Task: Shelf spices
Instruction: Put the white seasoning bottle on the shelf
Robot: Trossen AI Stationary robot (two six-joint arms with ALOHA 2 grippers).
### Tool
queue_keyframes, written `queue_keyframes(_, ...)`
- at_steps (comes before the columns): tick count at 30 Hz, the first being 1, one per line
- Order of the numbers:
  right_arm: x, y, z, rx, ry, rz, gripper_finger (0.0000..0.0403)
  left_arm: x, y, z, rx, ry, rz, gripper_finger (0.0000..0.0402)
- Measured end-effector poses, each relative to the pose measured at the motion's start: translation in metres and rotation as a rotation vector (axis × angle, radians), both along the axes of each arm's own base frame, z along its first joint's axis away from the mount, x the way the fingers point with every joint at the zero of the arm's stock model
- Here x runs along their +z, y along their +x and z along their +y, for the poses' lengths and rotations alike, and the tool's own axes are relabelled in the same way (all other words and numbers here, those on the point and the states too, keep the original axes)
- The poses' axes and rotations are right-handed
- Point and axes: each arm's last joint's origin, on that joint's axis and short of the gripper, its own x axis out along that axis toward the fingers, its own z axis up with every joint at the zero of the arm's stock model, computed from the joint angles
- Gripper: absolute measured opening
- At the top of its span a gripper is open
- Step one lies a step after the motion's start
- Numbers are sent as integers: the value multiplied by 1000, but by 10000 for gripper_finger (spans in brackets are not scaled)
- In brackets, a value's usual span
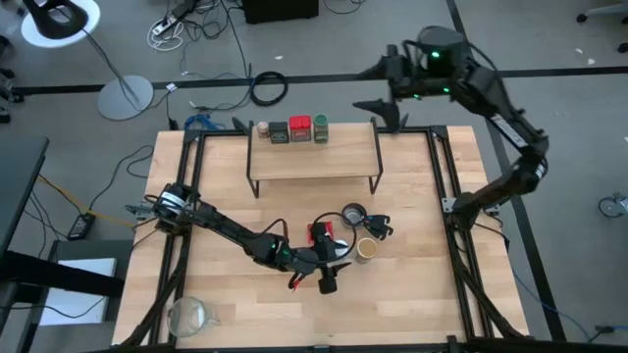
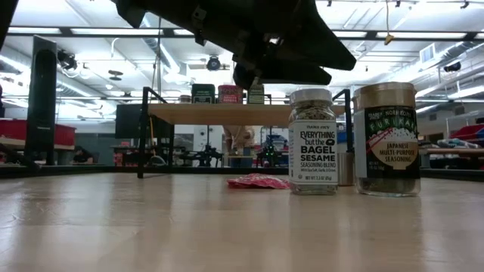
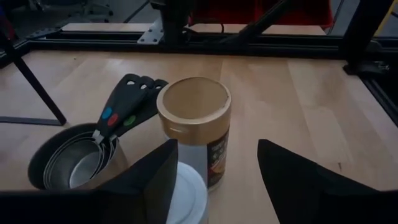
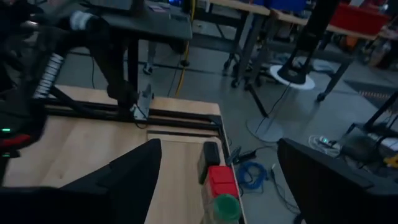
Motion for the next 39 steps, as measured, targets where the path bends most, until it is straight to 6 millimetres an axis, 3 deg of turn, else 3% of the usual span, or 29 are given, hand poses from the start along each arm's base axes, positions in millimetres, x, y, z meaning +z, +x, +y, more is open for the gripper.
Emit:
queue_keyframes(7, 15, -26, 42, 49, -21, -11, 316, -6, -1, 6, 28, 35, 58, 269)
queue_keyframes(14, 12, -31, 72, 96, -15, 56, 303, -2, 1, 12, 40, 32, 51, 306)
queue_keyframes(21, 7, -25, 93, 172, -13, 107, 288, 9, -2, 16, 67, 52, 36, 309)
queue_keyframes(27, 6, -22, 111, 213, -18, 121, 284, -3, -7, 23, 102, 41, 167, 309)
queue_keyframes(39, 6, -20, 146, 238, -39, 132, 277, -7, -2, 39, 71, -8, 195, 308)
